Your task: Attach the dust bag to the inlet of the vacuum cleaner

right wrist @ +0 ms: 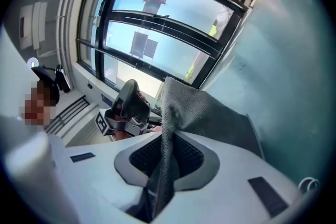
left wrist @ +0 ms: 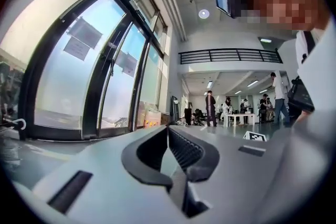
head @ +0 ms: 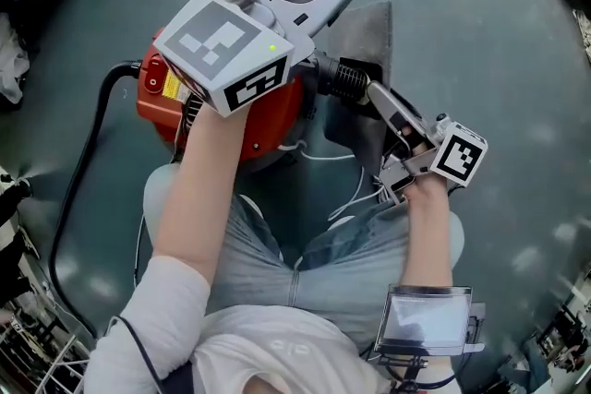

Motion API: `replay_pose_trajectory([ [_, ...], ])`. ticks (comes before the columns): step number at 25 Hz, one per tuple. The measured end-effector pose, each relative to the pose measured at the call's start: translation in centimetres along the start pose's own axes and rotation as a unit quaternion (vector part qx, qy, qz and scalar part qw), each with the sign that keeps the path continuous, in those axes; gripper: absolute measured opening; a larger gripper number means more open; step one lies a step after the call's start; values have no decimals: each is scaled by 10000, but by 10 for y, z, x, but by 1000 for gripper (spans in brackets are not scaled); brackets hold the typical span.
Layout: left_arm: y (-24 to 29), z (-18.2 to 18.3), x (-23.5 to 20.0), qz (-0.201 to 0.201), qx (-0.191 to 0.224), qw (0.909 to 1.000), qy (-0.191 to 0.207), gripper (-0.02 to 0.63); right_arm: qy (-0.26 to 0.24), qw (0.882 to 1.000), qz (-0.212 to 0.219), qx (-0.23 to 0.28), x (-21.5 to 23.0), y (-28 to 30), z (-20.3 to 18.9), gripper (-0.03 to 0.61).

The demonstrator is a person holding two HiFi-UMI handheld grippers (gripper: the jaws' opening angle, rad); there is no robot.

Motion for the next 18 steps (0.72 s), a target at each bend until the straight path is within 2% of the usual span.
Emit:
replay_pose_trajectory([
  [4, 4, 0, -5, 61, -169, 9998, -26, 18, 548, 9980, 298, -126, 3, 6, 4, 48],
  [8, 4, -9, -8, 60, -275, 9996, -26, 17, 66, 9998, -78, -166, 1, 11, 1, 48],
  [9, 4, -12, -8, 57, -292, 9996, -23, 17, 181, 9997, -126, -82, 5, 9, -1, 48],
  [12, 3, -14, -7, 55, -283, 9996, -21, 17, 985, 9942, -234, 354, 16, 2, -4, 48],
  [13, 2, -15, -7, 52, -282, 9996, -21, 17, 1076, 9928, -303, 439, 16, 2, -5, 48],
  [18, 1, -17, -6, 109, -348, 9993, -35, 17, 830, 9922, -745, 563, -2, 4, -13, 48],
])
Point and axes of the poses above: the fingertips, and each gripper's own axes: y forward along the fingers, x to its right, z out of its top, the point moved 7 cm from there along -y, backward along the fingers, and after that the axes turned 7 degrees about x, right-handed, at the moved point
